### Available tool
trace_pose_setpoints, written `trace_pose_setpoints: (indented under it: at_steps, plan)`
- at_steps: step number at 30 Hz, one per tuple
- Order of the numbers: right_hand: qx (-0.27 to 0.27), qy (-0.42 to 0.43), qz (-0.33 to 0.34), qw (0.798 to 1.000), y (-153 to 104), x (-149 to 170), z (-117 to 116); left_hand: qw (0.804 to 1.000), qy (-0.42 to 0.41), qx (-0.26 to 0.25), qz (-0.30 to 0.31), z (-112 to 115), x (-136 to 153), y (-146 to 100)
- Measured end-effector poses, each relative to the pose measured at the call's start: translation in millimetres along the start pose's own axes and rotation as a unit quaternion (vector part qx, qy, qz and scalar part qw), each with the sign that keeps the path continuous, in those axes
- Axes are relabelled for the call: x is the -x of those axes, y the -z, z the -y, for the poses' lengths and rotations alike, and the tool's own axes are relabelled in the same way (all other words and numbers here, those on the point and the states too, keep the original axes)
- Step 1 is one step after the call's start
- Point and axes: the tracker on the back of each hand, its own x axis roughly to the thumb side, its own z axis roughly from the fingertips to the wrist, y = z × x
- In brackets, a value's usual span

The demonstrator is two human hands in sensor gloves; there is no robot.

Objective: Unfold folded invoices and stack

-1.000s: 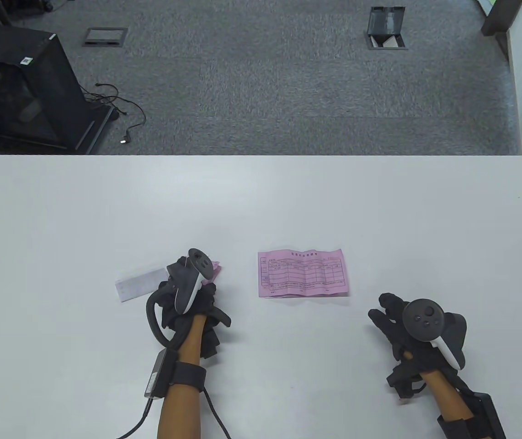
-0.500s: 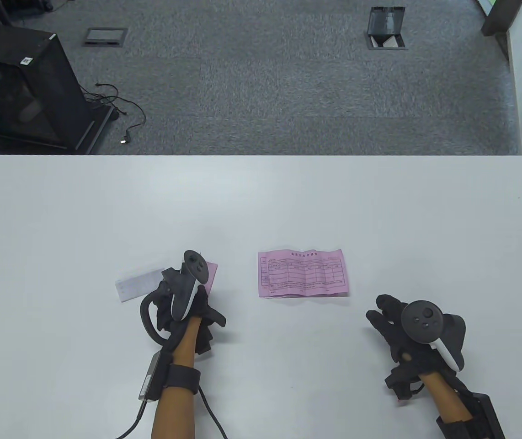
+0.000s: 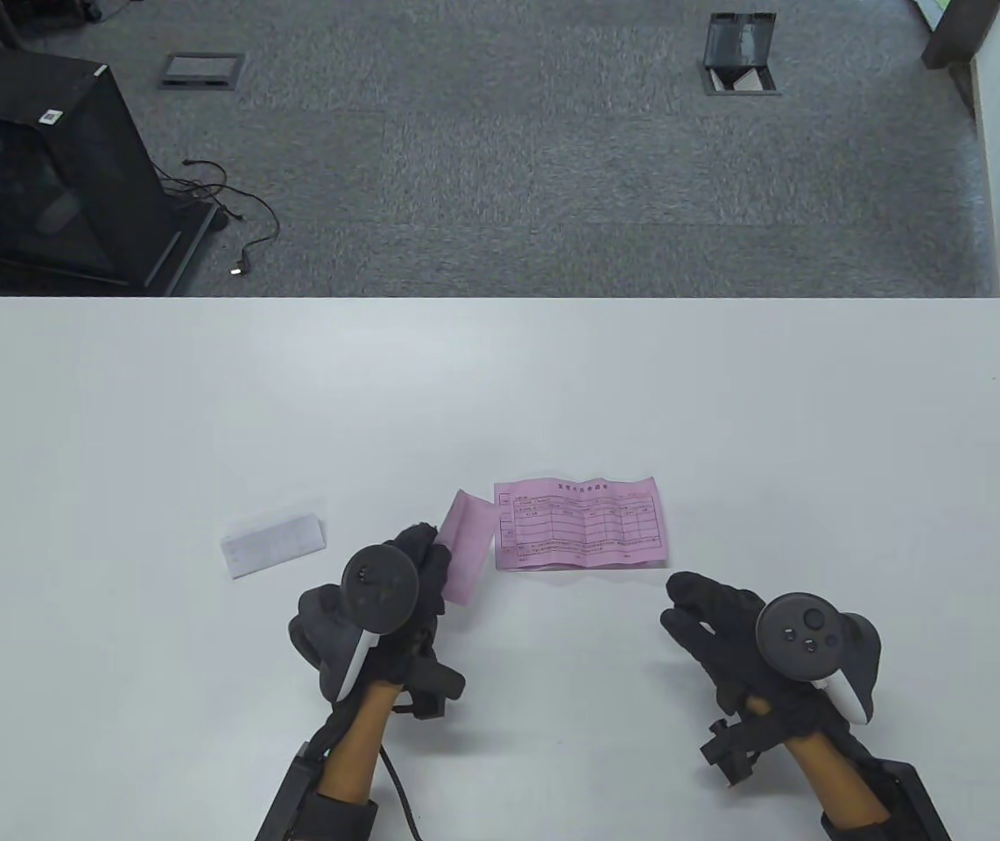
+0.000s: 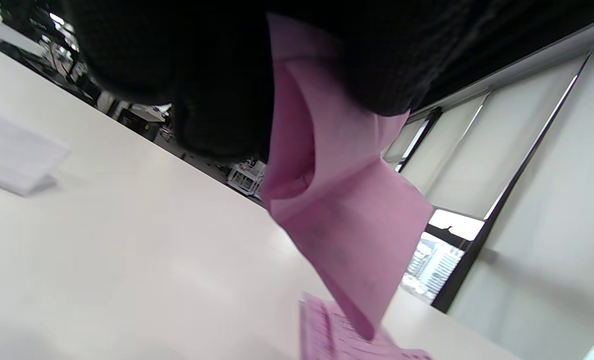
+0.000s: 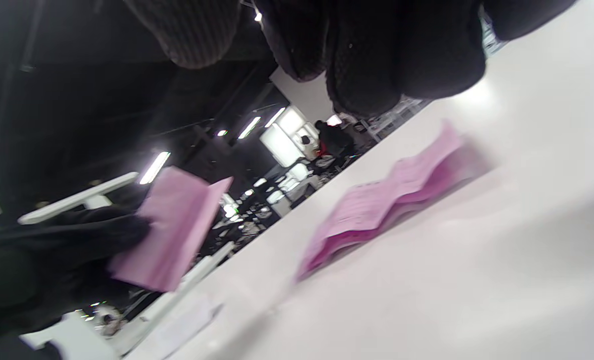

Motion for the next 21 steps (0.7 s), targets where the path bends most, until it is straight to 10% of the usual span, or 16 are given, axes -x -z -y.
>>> trace_pose_setpoints:
  at_steps: [6,21]
  plan:
    - [-0.04,0.088,0.057,0.994,-9,-34,-25,0.995,-0.077,0.038,0.047,36,-22,-25]
    - [-0.059,0.189,-0.065,0.978,-10,-14,-55,0.956,-0.246,0.147,0.056,87,-34,-64]
